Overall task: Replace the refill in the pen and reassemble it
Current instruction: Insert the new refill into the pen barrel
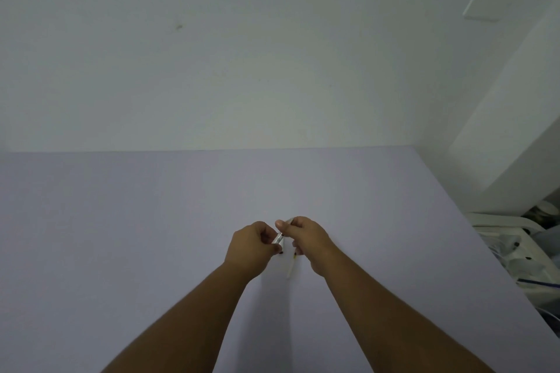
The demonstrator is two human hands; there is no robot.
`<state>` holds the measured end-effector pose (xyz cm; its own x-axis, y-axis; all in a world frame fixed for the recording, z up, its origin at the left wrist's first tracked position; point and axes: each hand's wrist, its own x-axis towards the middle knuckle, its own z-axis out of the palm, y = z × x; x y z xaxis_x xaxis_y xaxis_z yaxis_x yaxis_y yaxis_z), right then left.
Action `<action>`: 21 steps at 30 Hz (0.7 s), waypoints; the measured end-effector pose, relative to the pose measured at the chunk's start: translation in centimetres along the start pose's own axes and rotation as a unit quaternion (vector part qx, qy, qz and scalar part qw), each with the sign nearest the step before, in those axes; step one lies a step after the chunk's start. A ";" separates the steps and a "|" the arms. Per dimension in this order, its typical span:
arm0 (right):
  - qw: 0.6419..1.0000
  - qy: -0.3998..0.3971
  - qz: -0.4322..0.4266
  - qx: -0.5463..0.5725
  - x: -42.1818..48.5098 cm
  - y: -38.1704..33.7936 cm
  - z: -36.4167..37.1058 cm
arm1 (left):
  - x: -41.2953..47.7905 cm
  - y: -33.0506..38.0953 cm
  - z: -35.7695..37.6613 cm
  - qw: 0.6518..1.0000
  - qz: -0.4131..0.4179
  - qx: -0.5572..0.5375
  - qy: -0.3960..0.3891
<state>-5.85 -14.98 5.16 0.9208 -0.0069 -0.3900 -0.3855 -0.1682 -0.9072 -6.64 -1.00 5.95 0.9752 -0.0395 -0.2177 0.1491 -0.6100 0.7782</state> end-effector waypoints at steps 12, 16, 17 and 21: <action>1.000 -0.003 -0.014 0.021 -0.6 -0.5 -0.1 | -0.2 0.1 -0.2 1.000 0.002 0.000 0.000; 0.998 0.041 0.006 -0.048 -0.4 -0.6 0.1 | -0.3 0.2 0.0 1.000 0.004 0.001 -0.003; 0.999 0.035 0.012 -0.037 -0.5 -0.6 0.1 | -0.4 0.1 0.0 1.000 0.003 0.000 -0.003; 0.999 -0.014 -0.001 0.042 -0.7 -0.5 -0.2 | -0.3 0.1 -0.2 1.000 0.003 -0.001 0.002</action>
<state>-6.31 -15.12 5.92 0.9200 0.0209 -0.3914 -0.3885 -0.0852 -0.9175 -6.91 -0.95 6.22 0.9768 -0.0398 -0.2106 0.1437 -0.6075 0.7813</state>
